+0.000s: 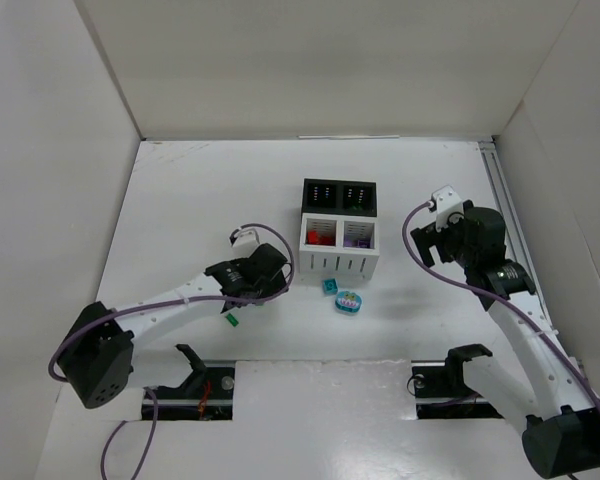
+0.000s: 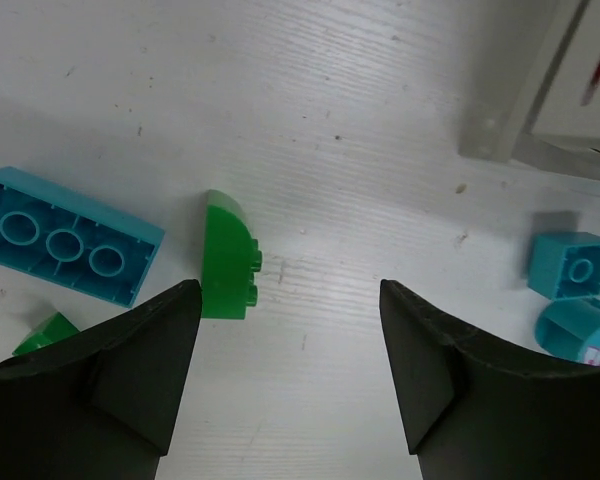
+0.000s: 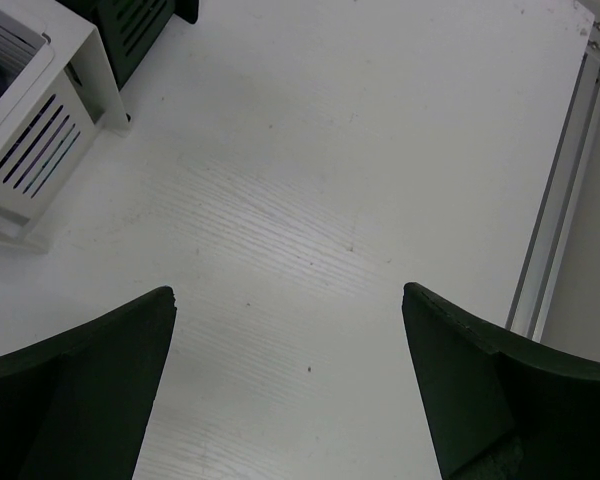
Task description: Sort the legos into containers by color
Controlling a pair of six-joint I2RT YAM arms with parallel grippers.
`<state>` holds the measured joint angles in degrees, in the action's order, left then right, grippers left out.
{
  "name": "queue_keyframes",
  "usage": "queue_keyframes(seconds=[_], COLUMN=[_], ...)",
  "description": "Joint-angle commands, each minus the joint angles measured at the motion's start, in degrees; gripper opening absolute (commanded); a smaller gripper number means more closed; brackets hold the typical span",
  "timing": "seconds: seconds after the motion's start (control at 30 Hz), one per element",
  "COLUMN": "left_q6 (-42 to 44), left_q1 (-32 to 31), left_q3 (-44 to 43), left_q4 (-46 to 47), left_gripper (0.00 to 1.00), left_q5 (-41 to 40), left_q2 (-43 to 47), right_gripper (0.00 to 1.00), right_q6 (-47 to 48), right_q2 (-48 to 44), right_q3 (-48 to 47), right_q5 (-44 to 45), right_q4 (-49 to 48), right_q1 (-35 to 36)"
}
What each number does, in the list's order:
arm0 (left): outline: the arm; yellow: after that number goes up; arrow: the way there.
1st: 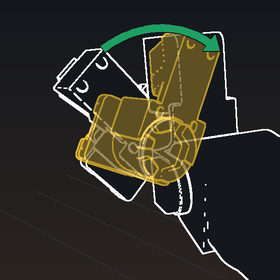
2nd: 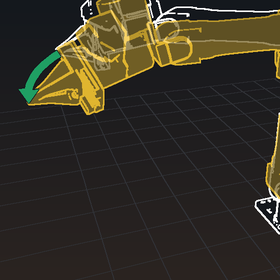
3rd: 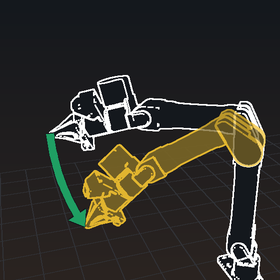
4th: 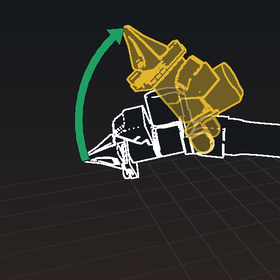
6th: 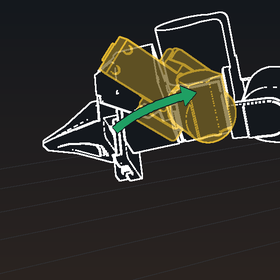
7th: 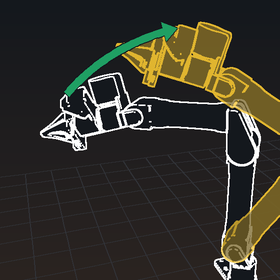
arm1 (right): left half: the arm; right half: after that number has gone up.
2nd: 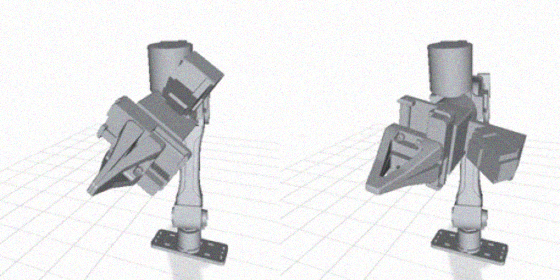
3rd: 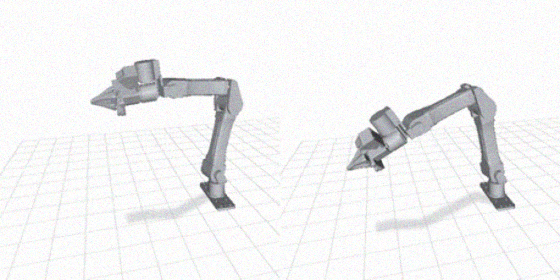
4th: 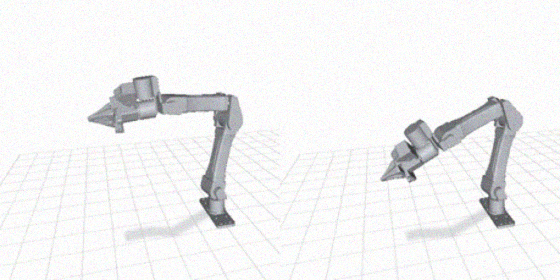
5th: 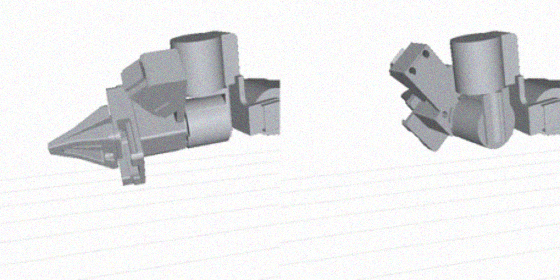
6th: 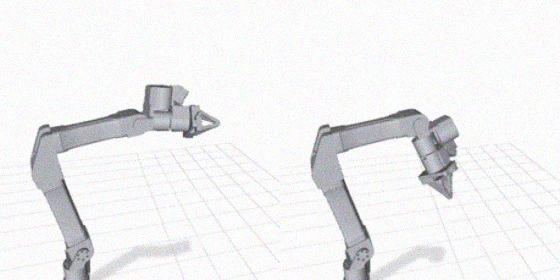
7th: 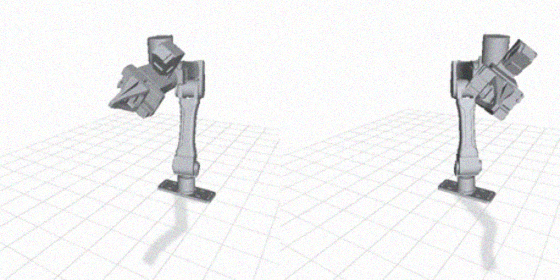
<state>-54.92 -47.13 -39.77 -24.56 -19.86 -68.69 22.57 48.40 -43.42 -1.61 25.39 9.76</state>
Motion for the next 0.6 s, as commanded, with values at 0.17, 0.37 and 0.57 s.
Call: queue_keyframes(seconds=[0.17,0.37,0.57], left_q6=[-3.53,-2.84,-2.21], left_q1=[0.11,0.11,0.11], left_q3=[0.75,0.75,-1.71], left_q4=[-0.32,1.43,1.97], left_gripper=[0.63,0.36,0.23], left_q5=[-3.43,-3.96,-3.88], left_q2=[-4.79,-7.24,-11.38], right_gripper=[0.99,0.99,0.99], right_q6=[0.37,-0.16,-0.16], right_q2=[-0.41,-0.41,-1.56], right_q3=[-0.44,-0.44,-0.44], right_q5=[-0.41,-0.41,0.64], right_q4=[-0.78,-0.25,0.8], right_q1=[-0.35,-0.35,-0.35])
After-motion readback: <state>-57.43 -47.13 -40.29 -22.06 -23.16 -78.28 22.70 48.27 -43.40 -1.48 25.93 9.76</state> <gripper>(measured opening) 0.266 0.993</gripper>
